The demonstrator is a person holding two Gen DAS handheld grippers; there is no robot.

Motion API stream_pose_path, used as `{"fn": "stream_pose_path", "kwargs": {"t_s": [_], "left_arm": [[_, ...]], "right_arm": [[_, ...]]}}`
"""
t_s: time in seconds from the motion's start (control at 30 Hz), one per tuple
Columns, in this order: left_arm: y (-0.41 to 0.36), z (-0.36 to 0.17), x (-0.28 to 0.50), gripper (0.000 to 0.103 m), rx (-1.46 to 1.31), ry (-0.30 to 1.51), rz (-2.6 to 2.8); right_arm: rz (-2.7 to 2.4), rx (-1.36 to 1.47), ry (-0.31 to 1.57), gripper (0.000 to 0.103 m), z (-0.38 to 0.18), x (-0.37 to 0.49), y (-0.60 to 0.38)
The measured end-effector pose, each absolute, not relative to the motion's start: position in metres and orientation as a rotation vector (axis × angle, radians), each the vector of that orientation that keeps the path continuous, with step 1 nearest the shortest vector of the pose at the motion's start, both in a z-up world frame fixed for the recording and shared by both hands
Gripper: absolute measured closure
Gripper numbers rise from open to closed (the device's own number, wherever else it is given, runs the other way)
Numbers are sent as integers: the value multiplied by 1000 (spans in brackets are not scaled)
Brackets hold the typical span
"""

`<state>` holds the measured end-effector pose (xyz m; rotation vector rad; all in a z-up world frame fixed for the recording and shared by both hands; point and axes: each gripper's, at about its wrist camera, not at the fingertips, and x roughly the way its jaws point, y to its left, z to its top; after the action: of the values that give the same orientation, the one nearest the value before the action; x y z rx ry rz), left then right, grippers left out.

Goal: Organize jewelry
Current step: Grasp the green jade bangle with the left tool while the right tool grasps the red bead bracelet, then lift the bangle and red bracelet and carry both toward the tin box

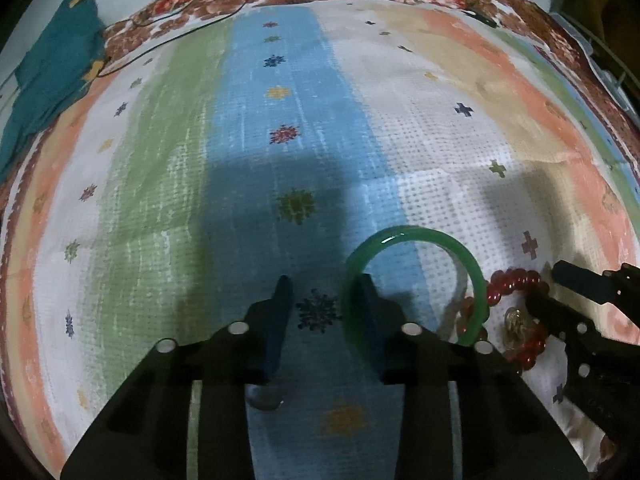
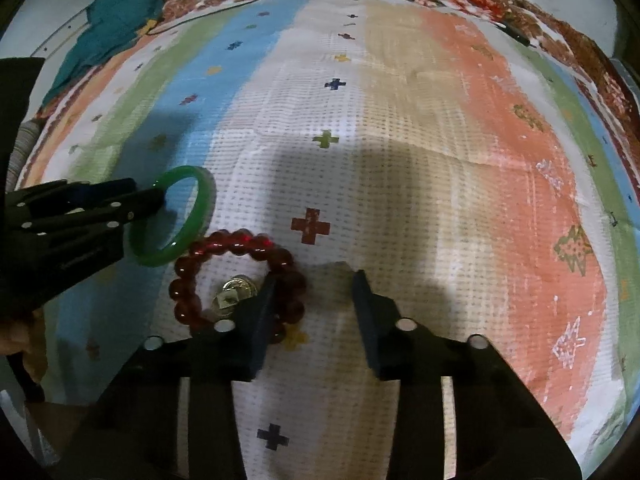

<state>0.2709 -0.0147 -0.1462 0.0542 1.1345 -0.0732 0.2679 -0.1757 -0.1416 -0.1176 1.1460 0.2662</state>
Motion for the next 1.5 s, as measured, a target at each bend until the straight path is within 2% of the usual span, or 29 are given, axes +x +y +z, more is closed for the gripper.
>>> {"fn": "stream_pose_path", "kwargs": {"t_s": [0.03,0.1,0.4,0.63,1.5], "left_arm": [[-16,-146,270,86,62,1133,-80],[-18,-146,270,96,82,1136,-78],[-17,-136,269,96,68,1132,-60],[-22,-115,259,96,80,1091,-22],[4,-54,196,96,37,1007,18]], "right_arm": [[273,-107,1149,81,-141,268,-176],[287,-92,1157,89,-141,268,-176],[281,-116,1127,89,-133,261,-173],[323,-137,1069,89,-107,247,-160],[359,-100,956,89,-46,200,-159]]}}
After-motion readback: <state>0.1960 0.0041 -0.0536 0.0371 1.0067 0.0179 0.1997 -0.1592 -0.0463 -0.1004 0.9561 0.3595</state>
